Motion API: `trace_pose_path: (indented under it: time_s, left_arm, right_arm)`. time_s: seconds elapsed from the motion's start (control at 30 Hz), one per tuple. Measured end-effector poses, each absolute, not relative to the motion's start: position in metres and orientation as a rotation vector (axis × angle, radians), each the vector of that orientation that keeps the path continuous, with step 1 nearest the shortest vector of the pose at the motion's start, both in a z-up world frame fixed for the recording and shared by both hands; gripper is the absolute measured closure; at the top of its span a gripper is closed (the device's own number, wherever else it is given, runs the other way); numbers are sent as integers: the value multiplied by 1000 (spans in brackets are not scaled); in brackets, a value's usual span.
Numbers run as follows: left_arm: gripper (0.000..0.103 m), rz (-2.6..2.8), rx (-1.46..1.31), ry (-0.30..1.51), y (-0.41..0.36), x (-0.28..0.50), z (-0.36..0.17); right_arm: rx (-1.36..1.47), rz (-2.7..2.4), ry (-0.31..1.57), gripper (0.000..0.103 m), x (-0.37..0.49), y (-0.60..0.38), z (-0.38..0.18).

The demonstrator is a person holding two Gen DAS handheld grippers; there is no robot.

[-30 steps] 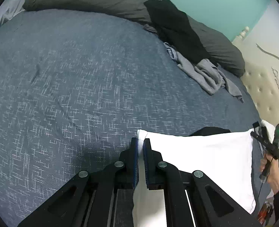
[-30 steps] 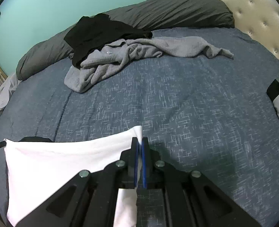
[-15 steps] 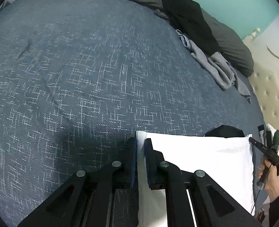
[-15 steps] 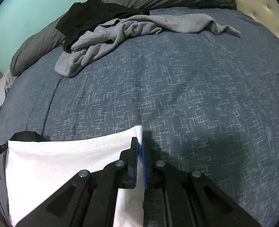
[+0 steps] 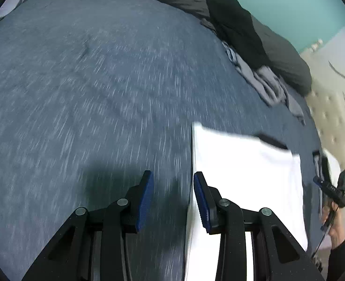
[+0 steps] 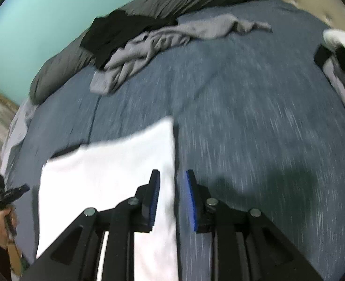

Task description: Fold clothes

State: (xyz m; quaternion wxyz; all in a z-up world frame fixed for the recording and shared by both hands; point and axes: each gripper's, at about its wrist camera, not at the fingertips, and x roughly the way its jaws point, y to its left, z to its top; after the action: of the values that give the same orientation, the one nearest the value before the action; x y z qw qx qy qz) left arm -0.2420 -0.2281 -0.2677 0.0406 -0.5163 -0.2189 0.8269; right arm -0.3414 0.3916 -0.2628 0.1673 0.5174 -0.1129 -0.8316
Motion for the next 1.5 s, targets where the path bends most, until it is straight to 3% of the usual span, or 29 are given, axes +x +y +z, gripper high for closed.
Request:
trace_pose_path:
  time_s: [0.17,0.47,0.7,1.07,1.17,1.2,1.27,1.3,1.5]
  left_arm:
    - [64,2426,-1652,-574,-208,-187,-261]
    - [64,2259,-1763,-584,-178,-108,-273]
    - [57,2199,-1796,-640,-166,-79,-278]
    - [55,2136,-1849,-689,-155,-59,-299]
    - [57,2133,-1857,-681,-156,-58,-303]
    - [59,2132,-1858,-676,-157,-57,-304]
    - [89,2130,-1863,-661,-157,-57,-305]
    - [95,2130,-1863,-655,-157,-57,-305]
    - [97,2145,-1852,-636,-159,-54,-301]
  right_arm:
    - [1584,-2232,-277,81,-277,404,-269]
    - [1728,-2072,-197,81,-190,413,-287]
    - [1733,-2019,-324,81,-173,425,-287]
    - [1765,-1989,-291,81,-158,419,-307]
    - [1752,-1996,-302,93,-158,424,-307]
    - [1753,-1997,-292,94,-158,424,-307]
    - [1751,-2001,-273,97,-159,427,-305]
    - [1747,-2007,-259,98,-159,427,-303]
    - [1763,-2025,-201,99,-161,426,-299]
